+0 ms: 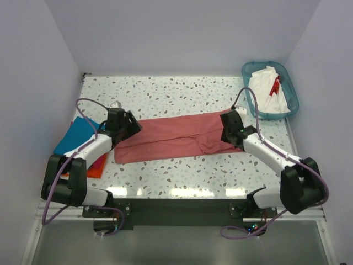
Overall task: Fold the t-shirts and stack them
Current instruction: Fold the tshirt
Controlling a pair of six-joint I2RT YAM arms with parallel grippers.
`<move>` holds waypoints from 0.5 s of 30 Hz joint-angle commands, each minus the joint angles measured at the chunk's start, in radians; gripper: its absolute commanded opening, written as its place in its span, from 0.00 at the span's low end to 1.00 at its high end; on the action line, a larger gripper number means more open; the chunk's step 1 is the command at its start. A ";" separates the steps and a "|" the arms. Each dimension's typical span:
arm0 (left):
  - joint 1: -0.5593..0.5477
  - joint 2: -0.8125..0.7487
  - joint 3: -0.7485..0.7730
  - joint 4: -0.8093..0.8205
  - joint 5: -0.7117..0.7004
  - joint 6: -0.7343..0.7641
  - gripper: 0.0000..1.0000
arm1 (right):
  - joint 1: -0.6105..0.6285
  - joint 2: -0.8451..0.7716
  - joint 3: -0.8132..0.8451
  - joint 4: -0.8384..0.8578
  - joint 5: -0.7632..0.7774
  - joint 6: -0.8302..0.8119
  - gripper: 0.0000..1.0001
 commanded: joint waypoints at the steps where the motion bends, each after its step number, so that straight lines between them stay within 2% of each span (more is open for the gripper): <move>1: -0.029 0.050 0.064 0.013 0.015 0.043 0.66 | -0.084 0.121 0.147 0.049 0.020 -0.039 0.32; 5: -0.070 0.093 0.089 -0.032 -0.020 0.061 0.66 | -0.170 0.313 0.275 0.038 -0.069 -0.044 0.35; 8: -0.108 0.124 0.110 -0.075 -0.100 0.072 0.66 | -0.182 0.403 0.314 0.055 -0.106 -0.037 0.38; 15: -0.190 0.207 0.107 -0.139 -0.257 0.029 0.60 | -0.198 0.601 0.471 0.023 -0.121 -0.045 0.39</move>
